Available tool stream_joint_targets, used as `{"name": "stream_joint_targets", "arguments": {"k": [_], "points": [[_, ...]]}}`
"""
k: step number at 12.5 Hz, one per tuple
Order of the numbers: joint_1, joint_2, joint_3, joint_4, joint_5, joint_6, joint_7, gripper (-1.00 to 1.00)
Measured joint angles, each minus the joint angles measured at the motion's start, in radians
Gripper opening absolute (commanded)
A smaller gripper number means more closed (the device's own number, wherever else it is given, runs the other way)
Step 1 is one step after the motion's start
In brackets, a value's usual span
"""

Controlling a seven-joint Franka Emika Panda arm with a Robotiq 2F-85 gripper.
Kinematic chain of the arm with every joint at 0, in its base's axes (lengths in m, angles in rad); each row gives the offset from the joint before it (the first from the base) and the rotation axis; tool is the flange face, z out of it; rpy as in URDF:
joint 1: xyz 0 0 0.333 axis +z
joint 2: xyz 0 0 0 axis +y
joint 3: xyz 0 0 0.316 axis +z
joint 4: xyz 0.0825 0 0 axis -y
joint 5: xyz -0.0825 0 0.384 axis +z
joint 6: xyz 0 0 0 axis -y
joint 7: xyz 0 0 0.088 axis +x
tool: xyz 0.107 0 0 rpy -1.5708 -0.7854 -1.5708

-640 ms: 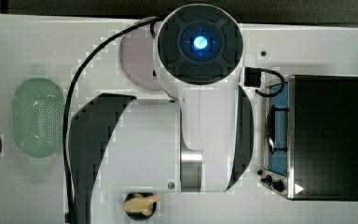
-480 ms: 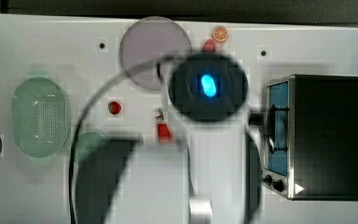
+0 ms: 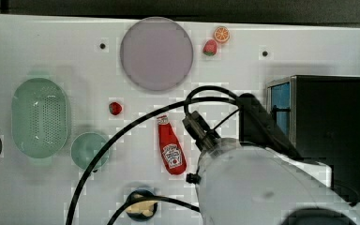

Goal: Flap open oven.

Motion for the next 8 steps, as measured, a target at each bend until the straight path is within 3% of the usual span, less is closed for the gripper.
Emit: {"name": "stream_joint_targets", "arguments": {"k": [6, 8], "points": [[0.009, 0.057, 0.000, -0.057, 0.013, 0.001, 0.000, -0.55], [0.007, 0.068, 0.001, -0.081, 0.019, -0.008, -0.003, -0.65]]}}
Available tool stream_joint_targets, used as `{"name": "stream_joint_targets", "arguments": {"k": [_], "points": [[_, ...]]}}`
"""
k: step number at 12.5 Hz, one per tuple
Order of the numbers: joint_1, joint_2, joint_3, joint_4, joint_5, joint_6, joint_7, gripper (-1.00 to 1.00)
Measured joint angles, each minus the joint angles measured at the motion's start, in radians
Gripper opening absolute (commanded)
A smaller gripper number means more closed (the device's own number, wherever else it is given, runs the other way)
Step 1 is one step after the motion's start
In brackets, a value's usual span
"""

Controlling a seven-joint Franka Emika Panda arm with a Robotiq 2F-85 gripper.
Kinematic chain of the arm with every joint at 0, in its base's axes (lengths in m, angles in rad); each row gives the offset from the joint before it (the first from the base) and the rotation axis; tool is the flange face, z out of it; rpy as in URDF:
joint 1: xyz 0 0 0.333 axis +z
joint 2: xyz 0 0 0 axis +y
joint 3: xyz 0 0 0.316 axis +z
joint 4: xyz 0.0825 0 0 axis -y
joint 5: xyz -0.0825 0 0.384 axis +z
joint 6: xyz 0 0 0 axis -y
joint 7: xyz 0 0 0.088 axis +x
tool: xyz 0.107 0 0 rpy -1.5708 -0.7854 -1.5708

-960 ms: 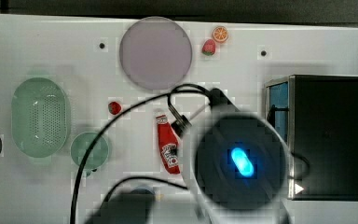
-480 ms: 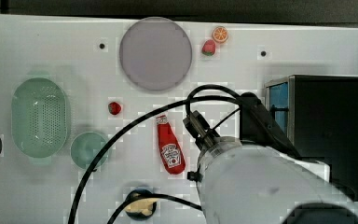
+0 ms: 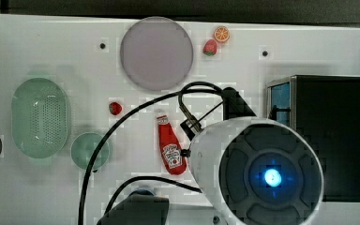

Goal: Flap open oven.

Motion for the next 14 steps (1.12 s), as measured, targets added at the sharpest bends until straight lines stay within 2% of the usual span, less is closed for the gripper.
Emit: {"name": "stream_joint_targets", "arguments": {"k": [4, 6, 9, 14], "points": [[0.001, -0.005, -0.034, -0.041, -0.007, 0.000, -0.147, -0.65], [-0.006, -0.007, -0.063, -0.074, -0.059, 0.014, -0.294, -0.65], [-0.020, -0.002, -0.114, -0.133, -0.224, 0.147, -0.544, -0.65], [-0.036, 0.012, -0.255, -0.217, -0.262, 0.396, -0.850, -0.65]]}}
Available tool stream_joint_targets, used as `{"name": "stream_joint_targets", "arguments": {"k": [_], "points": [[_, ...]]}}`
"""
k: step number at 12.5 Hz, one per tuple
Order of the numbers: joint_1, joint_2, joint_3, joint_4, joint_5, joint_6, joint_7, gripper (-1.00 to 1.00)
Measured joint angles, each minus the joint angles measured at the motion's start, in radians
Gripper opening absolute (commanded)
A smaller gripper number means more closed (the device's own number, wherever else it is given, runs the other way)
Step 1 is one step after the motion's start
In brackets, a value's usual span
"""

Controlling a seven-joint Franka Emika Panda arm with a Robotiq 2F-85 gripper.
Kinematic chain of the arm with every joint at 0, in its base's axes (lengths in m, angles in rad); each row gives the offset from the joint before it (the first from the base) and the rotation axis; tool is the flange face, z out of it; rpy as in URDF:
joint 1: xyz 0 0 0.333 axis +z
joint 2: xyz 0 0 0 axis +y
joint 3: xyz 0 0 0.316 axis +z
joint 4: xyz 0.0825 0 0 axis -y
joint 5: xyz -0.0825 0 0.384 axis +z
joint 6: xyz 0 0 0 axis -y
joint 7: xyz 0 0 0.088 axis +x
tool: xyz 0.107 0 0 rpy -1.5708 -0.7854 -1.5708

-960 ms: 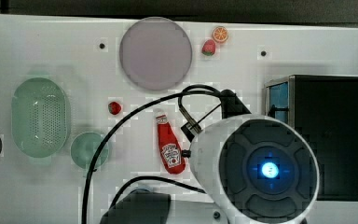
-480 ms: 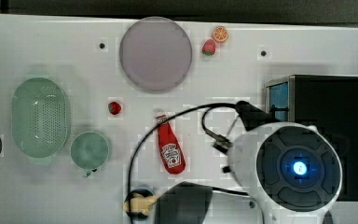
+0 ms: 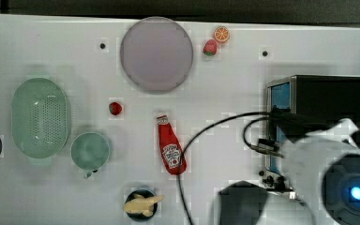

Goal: Flap open oven.

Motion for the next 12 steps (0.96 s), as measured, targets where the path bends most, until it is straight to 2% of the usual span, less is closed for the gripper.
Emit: {"name": "stream_joint_targets", "arguments": {"k": [5, 8, 12], "points": [[-0.028, 0.142, -0.084, -0.016, 0.000, 0.197, -0.134, -0.65], [-0.028, 0.272, -0.094, -0.027, 0.007, 0.288, -0.165, -0.65], [-0.022, 0.396, -0.096, -0.055, 0.003, 0.326, -0.165, -0.65]]}}
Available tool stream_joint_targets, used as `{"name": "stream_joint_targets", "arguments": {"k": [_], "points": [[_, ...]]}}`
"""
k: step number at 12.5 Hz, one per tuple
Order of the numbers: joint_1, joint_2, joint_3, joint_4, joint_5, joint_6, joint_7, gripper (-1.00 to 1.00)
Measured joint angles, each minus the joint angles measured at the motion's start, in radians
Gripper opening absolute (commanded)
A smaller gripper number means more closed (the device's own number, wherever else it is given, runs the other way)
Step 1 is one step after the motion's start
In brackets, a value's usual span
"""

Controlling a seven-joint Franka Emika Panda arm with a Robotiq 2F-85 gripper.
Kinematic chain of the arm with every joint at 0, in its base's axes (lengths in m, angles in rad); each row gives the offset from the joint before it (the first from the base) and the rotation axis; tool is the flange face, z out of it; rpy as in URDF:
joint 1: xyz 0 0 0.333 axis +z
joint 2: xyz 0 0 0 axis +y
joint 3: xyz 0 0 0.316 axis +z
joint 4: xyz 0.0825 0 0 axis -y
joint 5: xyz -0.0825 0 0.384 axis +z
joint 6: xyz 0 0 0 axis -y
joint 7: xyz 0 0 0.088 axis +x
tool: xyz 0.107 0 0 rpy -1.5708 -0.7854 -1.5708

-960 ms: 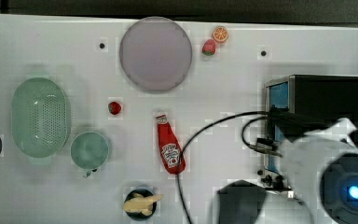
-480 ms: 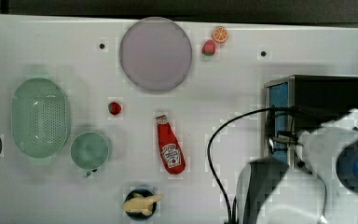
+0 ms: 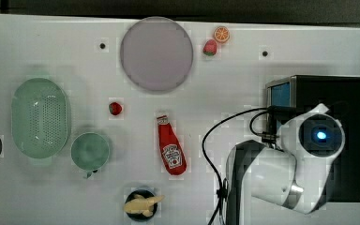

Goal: Flap open oven.

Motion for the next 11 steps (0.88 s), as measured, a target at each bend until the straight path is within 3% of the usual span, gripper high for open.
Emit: {"name": "stream_joint_targets", "arguments": {"k": [11], "points": [[-0.011, 0.037, 0.001, -0.006, 0.020, 0.076, -0.028, -0.65]]}}
